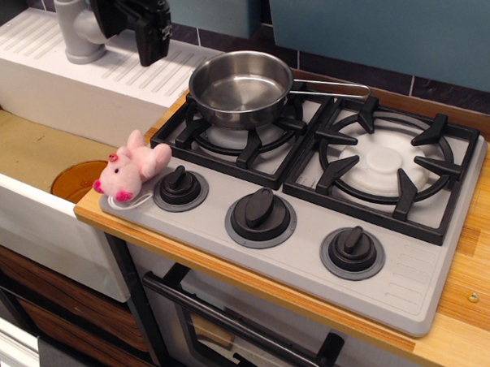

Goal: Put stuffedpig in pan

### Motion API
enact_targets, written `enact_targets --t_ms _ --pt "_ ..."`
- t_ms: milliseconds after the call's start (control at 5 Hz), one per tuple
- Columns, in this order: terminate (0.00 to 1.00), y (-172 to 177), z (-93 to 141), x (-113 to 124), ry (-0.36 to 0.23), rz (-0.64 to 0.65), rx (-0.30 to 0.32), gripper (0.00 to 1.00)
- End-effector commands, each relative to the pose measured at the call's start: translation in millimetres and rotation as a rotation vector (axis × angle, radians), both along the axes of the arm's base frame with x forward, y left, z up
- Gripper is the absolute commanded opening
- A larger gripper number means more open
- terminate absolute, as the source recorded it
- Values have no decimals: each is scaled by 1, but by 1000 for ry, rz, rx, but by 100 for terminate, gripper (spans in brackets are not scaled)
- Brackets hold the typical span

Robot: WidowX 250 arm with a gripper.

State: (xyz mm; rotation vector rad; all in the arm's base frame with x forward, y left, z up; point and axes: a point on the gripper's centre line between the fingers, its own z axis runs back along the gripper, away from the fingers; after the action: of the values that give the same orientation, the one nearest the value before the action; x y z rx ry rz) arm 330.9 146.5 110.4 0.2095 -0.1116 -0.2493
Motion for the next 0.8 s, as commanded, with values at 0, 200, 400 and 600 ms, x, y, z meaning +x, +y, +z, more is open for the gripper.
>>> enact_targets --t_ms 0,200,400,600 --pt "0 -13 23 -27 -66 17 62 100" --pt "0 -16 14 -37 -72 23 51 100" --pt "0 -16 2 -44 -88 21 48 100" --pt "0 -15 -9 -48 -102 21 44 100"
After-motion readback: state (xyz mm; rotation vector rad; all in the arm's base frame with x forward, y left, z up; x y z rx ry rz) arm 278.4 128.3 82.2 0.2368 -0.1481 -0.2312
